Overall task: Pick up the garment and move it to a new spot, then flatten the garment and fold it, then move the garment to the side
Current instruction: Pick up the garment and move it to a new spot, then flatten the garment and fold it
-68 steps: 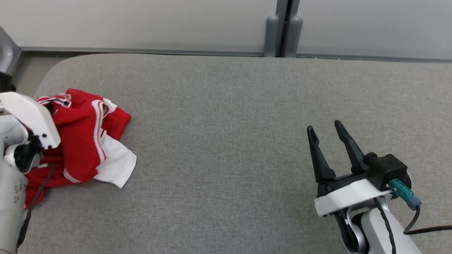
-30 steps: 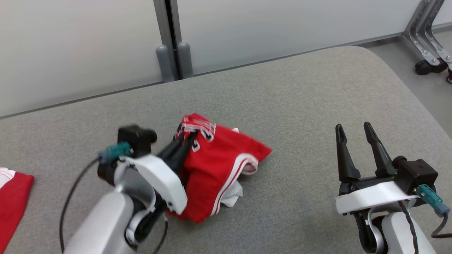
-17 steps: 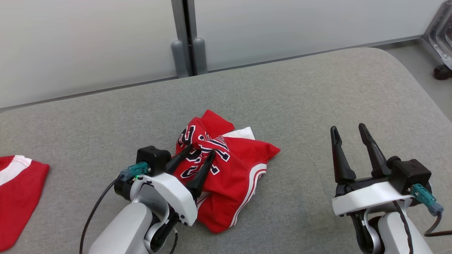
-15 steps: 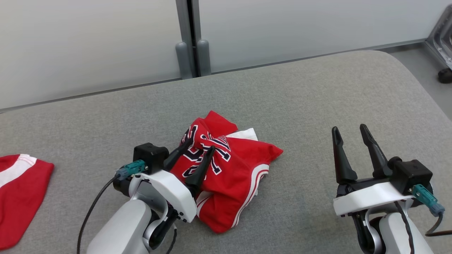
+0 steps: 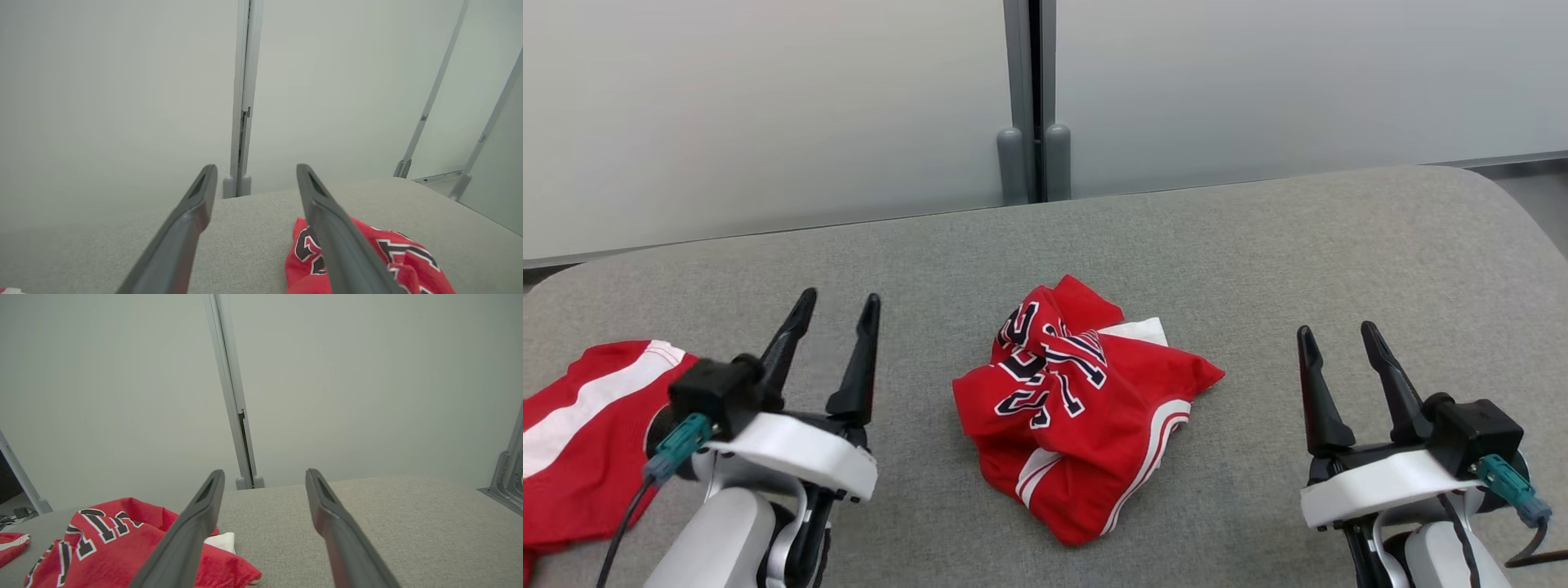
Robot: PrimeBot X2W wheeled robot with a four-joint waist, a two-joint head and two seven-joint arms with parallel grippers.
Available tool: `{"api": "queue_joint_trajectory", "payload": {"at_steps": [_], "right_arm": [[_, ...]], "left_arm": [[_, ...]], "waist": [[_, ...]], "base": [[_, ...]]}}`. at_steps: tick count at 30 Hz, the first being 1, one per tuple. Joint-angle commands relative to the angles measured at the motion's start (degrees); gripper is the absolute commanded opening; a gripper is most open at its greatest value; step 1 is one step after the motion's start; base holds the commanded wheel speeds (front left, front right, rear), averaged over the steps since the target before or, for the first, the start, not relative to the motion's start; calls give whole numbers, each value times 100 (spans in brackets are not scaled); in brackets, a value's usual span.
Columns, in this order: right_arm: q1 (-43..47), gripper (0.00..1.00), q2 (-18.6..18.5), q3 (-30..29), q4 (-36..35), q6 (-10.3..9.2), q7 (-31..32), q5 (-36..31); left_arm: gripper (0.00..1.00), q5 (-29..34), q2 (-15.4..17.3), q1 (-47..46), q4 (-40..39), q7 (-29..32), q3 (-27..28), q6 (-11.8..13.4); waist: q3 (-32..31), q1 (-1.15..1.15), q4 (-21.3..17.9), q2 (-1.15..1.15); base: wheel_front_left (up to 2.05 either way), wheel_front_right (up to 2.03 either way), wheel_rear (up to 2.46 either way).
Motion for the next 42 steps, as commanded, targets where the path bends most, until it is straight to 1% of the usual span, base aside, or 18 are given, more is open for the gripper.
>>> {"api": "queue_joint_trajectory", "payload": {"at_steps": [1, 3, 7, 13, 16, 20, 22, 31, 42], "right_arm": [[60, 100, -43, -55, -19, 11, -29, 4], [86, 100, -42, -106, -38, 11, -28, -16], [126, 100, -42, -207, -103, 11, -28, -58], [316, 100, -40, -324, -205, 11, -28, -85], [392, 100, -41, -340, -219, 11, -28, -86], [403, 100, -41, -351, -214, 11, -28, -95], [376, 100, -42, -335, -187, 11, -28, -95], [313, 100, -41, -282, -105, 11, -29, -60], [281, 100, -41, -262, -56, 11, -28, -71]], "left_arm": [[100, -30, 30, 192, -78, -73, 109, 100], [100, 45, 106, 416, -179, -142, 247, 237], [100, 124, 77, 780, -317, -210, 460, 436], [100, 298, -158, 1182, -524, -238, 832, 626], [100, 486, -352, 1369, -692, -237, 1042, 646], [100, 731, -564, 1504, -830, -239, 1240, 516], [100, 894, -630, 1566, -865, -239, 1280, 453], [100, 1251, -901, 1732, -900, -239, 1508, 278], [100, 1484, -1119, 1772, -833, -240, 1717, 73]], "waist": [[-4, 0, 41, 0], [0, 0, 73, 0], [21, 0, 144, 0], [28, 0, 241, 0], [40, 0, 266, 0], [60, 0, 280, 0], [48, 0, 276, 0], [0, 0, 221, 0], [12, 0, 201, 0]], "base": [[0, 0, 0], [0, 0, 0], [0, 0, 0], [0, 0, 0], [0, 0, 0], [0, 0, 0], [0, 0, 0], [0, 0, 0], [0, 0, 0]]}}
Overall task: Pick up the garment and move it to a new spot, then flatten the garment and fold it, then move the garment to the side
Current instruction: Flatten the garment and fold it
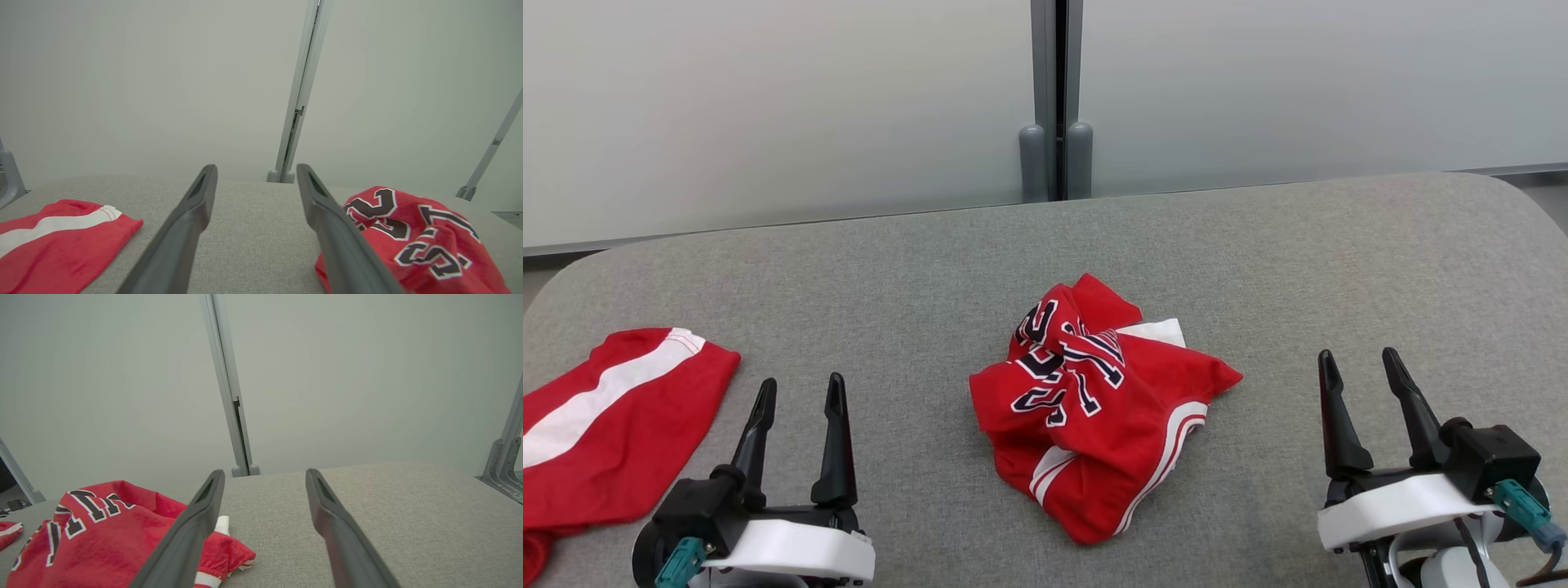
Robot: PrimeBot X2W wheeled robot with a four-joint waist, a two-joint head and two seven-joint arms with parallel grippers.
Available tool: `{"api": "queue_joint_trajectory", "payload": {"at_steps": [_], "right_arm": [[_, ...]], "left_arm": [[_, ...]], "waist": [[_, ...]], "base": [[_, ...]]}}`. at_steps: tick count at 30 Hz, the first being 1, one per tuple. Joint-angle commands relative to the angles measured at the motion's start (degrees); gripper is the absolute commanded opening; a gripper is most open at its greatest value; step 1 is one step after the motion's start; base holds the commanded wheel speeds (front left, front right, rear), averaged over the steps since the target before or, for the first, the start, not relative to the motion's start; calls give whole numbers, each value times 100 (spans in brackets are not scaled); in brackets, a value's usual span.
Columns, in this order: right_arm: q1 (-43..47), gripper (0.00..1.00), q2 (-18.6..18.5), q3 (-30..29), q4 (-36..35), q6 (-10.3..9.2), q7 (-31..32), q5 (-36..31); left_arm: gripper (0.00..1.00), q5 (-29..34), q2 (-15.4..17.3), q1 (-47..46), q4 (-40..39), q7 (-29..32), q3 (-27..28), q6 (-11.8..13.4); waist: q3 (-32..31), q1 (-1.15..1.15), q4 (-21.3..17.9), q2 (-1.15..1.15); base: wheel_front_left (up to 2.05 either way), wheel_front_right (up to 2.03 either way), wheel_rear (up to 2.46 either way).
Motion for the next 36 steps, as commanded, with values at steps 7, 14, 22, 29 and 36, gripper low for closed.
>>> {"api": "queue_joint_trajectory", "payload": {"at_steps": [7, 14, 22, 29, 36], "right_arm": [[-59, 100, -38, 21, 70, 11, -28, 20], [-185, 100, -39, 163, 357, 11, -27, 153], [-1130, 100, -158, 326, 1754, 11, 932, 395], [-1690, 100, -183, -67, 2776, 11, 1910, 569], [-1940, 100, -143, -232, 3415, 11, 2307, 699]], "left_arm": [[100, 141, -75, 14, 78, -27, 91, -105], [100, 189, -143, 11, 132, -27, 88, -168], [100, 176, -201, -157, 246, -20, -30, -256], [100, 150, -220, -236, 341, -20, -26, -306], [100, 134, -240, -311, 433, -20, 13, -353]], "waist": [[-1, 0, 12, 0], [-15, 0, 81, 0], [124, 0, 539, 0], [224, 0, 906, 0], [319, 0, 1177, 0]], "base": [[0, 0, 0], [0, 0, 0], [0, 0, 0], [0, 0, 0], [0, 0, 0]]}}
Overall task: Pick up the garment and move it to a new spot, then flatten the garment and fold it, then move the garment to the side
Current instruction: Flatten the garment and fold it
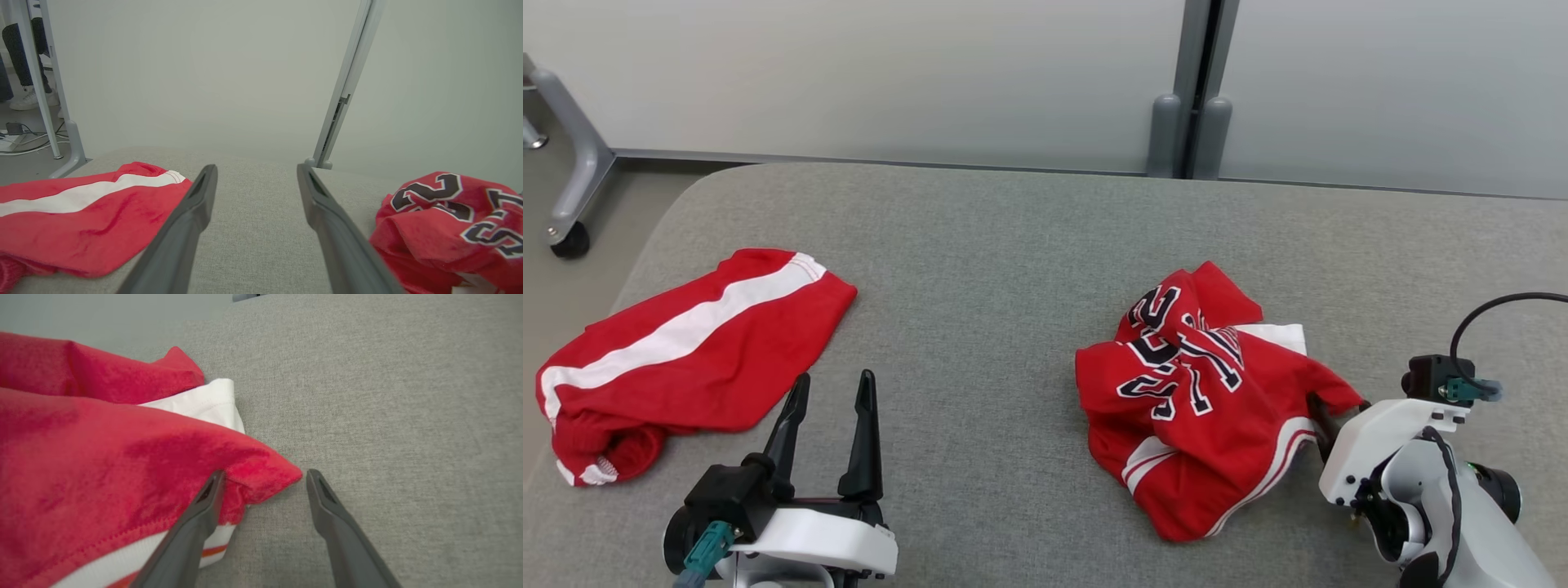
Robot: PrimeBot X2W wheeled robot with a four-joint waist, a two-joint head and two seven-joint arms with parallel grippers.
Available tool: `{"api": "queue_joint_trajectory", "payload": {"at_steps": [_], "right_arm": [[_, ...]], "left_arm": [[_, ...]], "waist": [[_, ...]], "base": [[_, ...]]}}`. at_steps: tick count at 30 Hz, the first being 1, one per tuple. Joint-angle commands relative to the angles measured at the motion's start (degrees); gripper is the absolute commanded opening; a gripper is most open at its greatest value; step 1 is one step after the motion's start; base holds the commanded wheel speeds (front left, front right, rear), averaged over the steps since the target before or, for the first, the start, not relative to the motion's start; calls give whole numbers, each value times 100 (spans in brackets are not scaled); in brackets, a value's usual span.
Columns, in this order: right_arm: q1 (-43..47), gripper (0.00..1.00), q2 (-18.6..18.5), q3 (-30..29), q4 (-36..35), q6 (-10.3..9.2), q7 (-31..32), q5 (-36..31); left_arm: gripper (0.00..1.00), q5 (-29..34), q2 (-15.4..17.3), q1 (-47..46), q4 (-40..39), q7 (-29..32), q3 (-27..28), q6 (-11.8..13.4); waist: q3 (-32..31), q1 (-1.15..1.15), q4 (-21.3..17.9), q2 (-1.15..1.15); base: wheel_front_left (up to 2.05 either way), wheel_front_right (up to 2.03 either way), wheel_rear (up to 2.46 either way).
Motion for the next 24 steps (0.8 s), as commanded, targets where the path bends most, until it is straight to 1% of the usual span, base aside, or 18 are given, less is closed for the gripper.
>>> {"api": "queue_joint_trajectory", "payload": {"at_steps": [1, 2, 3, 4, 10, 15, 17, 20, 24], "right_arm": [[-51, 100, -23, 9, 46, 11, -15, 16], [-68, 87, -21, 19, 94, 11, -51, 27], [-79, 60, -18, 33, 122, 11, -76, 48], [-95, 0, -15, 53, 142, 11, -113, 68], [-181, 0, -73, 207, 209, 11, -374, 190], [-342, 0, -234, 378, 122, 11, -254, 340], [-477, 0, -379, 500, 61, 11, -43, 405], [-759, 0, -743, 622, -70, 11, 241, 486], [-1122, 0, -1199, 690, -189, 11, 709, 751]], "left_arm": [[100, -18, 17, -86, 9, -11, 26, -13], [100, -16, 17, -89, 20, -11, 33, -24], [100, -11, 15, -99, 29, -11, 40, -21], [100, -7, 13, -113, 35, -11, 46, -28], [100, 19, 3, -123, 86, -11, 85, -48], [100, 6, -5, -124, 134, -11, 55, -77], [100, 6, -7, -164, 134, -11, 28, -102], [100, 7, -10, -210, 124, -11, -10, -117], [100, 2, -12, -300, 138, -11, -57, -128]], "waist": [[27, 0, 46, 0], [32, 0, 60, 0], [38, 0, 72, 0], [45, 0, 81, 0], [17, 0, 58, 0], [-6, 0, -4, 0], [46, 0, -14, 0], [167, 0, 16, 0], [383, 0, 95, 0]], "base": [[0, 0, 0], [0, 0, 0], [0, 0, 0], [0, 0, 0], [0, 0, 0], [0, 0, 0], [0, 0, 0], [0, 0, 0], [0, 0, 0]]}}
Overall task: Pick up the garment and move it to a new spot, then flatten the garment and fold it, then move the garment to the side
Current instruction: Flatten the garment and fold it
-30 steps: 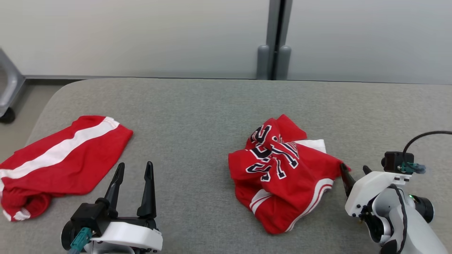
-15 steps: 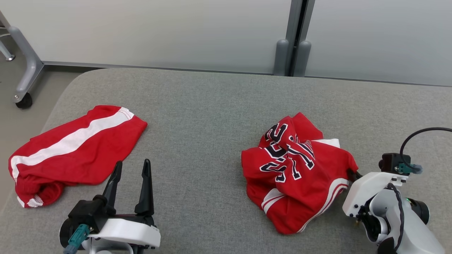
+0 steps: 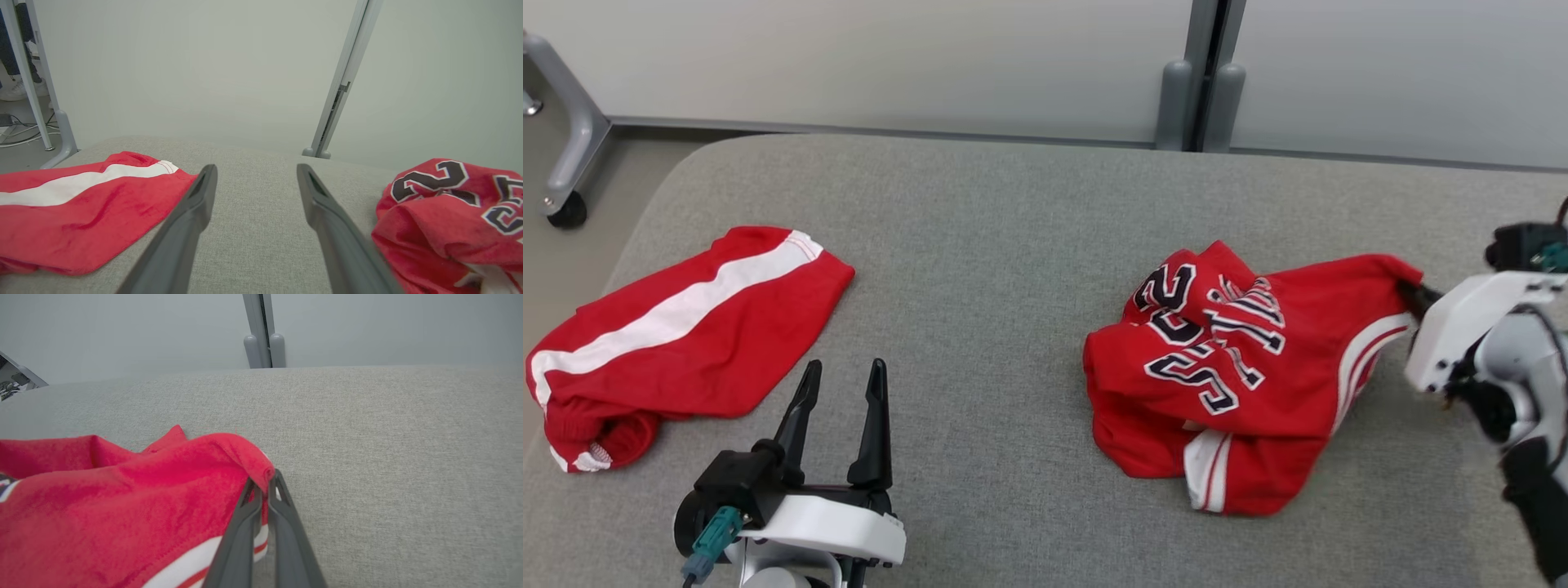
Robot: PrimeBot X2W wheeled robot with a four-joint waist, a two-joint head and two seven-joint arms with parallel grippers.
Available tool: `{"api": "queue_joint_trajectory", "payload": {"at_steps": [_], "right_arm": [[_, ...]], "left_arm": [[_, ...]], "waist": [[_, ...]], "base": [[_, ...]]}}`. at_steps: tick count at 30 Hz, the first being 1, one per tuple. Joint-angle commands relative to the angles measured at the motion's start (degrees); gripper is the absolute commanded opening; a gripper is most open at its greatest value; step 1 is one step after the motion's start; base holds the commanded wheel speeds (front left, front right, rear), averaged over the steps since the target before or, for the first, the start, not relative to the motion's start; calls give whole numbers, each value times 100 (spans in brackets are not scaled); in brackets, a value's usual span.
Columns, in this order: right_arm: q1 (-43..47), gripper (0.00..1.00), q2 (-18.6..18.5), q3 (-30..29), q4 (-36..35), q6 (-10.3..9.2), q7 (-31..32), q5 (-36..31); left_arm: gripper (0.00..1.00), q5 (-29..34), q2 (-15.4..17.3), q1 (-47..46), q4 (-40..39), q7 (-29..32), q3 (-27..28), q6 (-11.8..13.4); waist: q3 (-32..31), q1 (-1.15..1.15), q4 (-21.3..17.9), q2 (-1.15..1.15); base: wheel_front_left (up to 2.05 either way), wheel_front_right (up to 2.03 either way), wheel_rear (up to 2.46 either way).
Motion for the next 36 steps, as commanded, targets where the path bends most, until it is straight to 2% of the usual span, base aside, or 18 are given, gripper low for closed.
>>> {"api": "queue_joint_trajectory", "payload": {"at_steps": [1, 6, 13, 17, 22, 23, 24, 30, 36], "right_arm": [[-118, 0, -188, 27, -15, 11, 210, 132], [-541, 0, -873, 213, -111, 11, 1083, 757], [-1035, 0, -1806, 476, -197, 11, 1442, 1152], [-1438, 0, -2237, 457, 34, 7, 1091, 1149], [-1799, 0, -2401, 535, 497, 6, 474, 895], [-1851, 40, -2365, 554, 578, 7, 328, 869], [-1877, 100, -2305, 586, 668, 7, 190, 830], [-1780, 100, -1921, 854, 923, 6, -657, 811], [-1363, 100, -1519, 1255, 655, 6, -1549, 963]], "left_arm": [[100, 7, 17, -154, -1, -11, -16, -28], [100, 32, 15, -323, -20, -11, -86, -38], [100, -11, 9, -564, -37, -11, -143, -82], [100, -67, 8, -736, -47, -11, -238, -92], [100, -140, 9, -885, -43, -11, -359, -35], [100, -152, 8, -904, -40, -11, -369, -23], [100, -162, 7, -915, -33, -11, -378, -3], [100, -215, 9, -904, 41, -11, -446, 28], [100, -108, 12, -687, 146, -11, -334, -18]], "waist": [[151, 0, 78, 0], [517, 0, 246, 0], [982, 0, 479, 0], [1244, 0, 638, 0], [1392, 0, 747, 0], [1399, 0, 746, 0], [1391, 0, 733, 0], [1111, 0, 552, 0], [555, 0, 178, 0]], "base": [[0, 0, 0], [0, 0, 0], [0, 0, 0], [0, 0, 0], [0, 0, 0], [0, 0, 0], [0, 0, 0], [0, 0, 0], [0, 0, 0]]}}
